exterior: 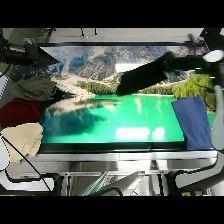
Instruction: Fold the shirts.
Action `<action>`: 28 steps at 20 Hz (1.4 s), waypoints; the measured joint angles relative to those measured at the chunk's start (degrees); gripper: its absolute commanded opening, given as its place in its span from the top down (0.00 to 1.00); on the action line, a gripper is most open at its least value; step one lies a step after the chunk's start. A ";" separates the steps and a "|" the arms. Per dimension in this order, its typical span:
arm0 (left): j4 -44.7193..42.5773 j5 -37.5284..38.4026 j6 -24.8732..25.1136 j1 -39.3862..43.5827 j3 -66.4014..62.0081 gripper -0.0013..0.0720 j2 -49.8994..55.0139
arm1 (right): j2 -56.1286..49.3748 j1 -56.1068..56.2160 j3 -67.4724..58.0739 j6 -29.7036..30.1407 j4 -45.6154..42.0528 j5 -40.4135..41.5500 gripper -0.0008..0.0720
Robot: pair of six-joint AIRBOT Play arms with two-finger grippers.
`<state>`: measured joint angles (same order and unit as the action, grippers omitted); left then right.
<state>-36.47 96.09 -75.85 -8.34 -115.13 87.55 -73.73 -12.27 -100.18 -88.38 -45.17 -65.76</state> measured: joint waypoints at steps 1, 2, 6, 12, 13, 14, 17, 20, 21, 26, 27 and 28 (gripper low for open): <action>0.00 0.66 -0.02 0.00 0.00 0.96 0.42 | 1.81 -2.54 -0.11 -2.58 -2.14 -0.57 0.96; -0.02 1.27 -0.02 0.00 0.00 0.96 0.87 | 3.63 -5.46 -0.22 -5.16 -4.20 -1.49 0.96; 0.15 2.38 -0.04 0.00 0.00 0.96 2.05 | 9.60 -16.61 -0.31 -11.87 -9.62 -8.66 0.96; 0.37 2.80 -0.09 0.00 0.00 0.96 2.47 | 19.12 -23.54 6.27 -18.40 -25.66 -23.30 0.96; 0.39 2.89 -0.09 0.00 0.00 0.96 2.47 | 21.42 -23.89 9.64 -19.02 -28.70 -24.70 0.96; 0.42 2.95 -0.09 0.00 0.00 0.96 2.47 | 23.61 -24.13 13.25 -19.56 -31.47 -25.62 0.96; 0.50 2.95 -0.09 0.04 0.00 0.96 2.47 | 30.12 -24.48 25.90 -20.65 -38.25 -26.32 0.95; 0.50 2.97 -0.09 0.44 0.00 0.96 2.47 | 34.40 -24.65 36.94 -21.62 -42.93 -25.64 0.13; 0.50 2.97 -0.09 0.70 0.00 0.96 2.49 | 35.10 -24.68 39.56 -22.03 -43.67 -25.42 0.09; 0.50 2.95 -0.09 2.43 0.00 0.96 2.49 | 35.52 -24.68 42.73 -23.52 -44.74 -24.33 0.15; 0.50 2.89 -0.07 2.71 0.00 0.96 2.49 | 35.43 -24.68 41.99 -23.52 -43.98 -23.76 0.47; 0.50 2.56 -0.09 2.89 0.00 0.96 2.49 | 35.39 -24.68 41.09 -23.45 -42.60 -23.06 0.90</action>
<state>-35.97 98.65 -75.94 -5.45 -115.13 90.04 -38.35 -36.95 -59.09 -111.83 -87.77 -88.82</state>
